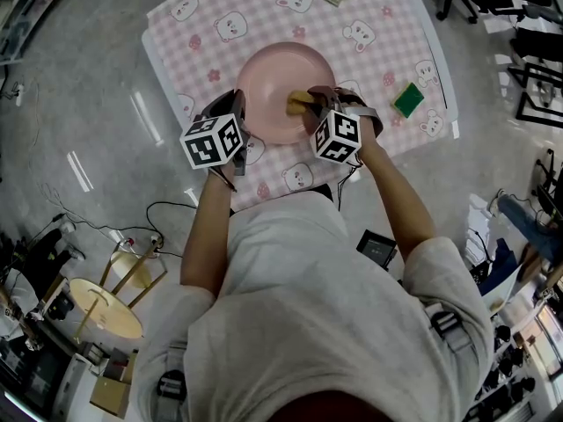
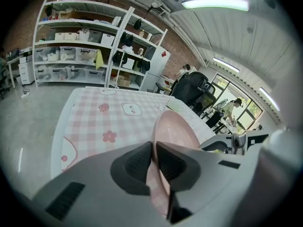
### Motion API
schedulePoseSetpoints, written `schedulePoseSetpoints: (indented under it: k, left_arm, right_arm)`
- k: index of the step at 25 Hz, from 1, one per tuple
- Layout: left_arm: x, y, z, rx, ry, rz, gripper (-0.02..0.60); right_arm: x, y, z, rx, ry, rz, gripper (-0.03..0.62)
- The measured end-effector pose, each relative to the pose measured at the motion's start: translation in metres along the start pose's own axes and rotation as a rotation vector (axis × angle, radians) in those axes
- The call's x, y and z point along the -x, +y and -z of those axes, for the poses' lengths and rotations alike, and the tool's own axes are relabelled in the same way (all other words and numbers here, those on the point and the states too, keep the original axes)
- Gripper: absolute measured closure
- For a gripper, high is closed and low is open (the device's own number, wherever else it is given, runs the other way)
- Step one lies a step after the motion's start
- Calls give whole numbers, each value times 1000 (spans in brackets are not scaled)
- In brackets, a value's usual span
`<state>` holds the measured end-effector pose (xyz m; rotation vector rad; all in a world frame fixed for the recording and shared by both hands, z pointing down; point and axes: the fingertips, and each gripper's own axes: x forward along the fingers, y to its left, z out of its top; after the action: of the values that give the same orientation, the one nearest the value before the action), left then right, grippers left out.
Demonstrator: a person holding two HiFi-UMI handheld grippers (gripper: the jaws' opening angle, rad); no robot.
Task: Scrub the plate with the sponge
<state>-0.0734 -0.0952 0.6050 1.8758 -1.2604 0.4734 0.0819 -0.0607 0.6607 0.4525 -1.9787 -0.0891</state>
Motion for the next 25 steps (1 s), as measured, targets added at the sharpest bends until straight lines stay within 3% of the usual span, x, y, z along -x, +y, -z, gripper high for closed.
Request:
schedulePoseSetpoints:
  k: [6, 15, 20, 25]
  left_arm:
    - [-1, -4, 0, -3, 7, -2, 538]
    - [1, -16, 4, -14, 16, 10, 537]
    - [1, -21, -1, -12, 19, 11, 535]
    - [-5, -25, -1, -17, 30, 14, 535]
  right_arm:
    - [-5, -34, 2, 20, 47, 55, 510]
    - [-8, -89, -7, -161, 23, 169, 511]
    - [-11, -107, -27, -146, -11, 194, 511]
    - [-9, -86, -50, -81, -83, 150, 511]
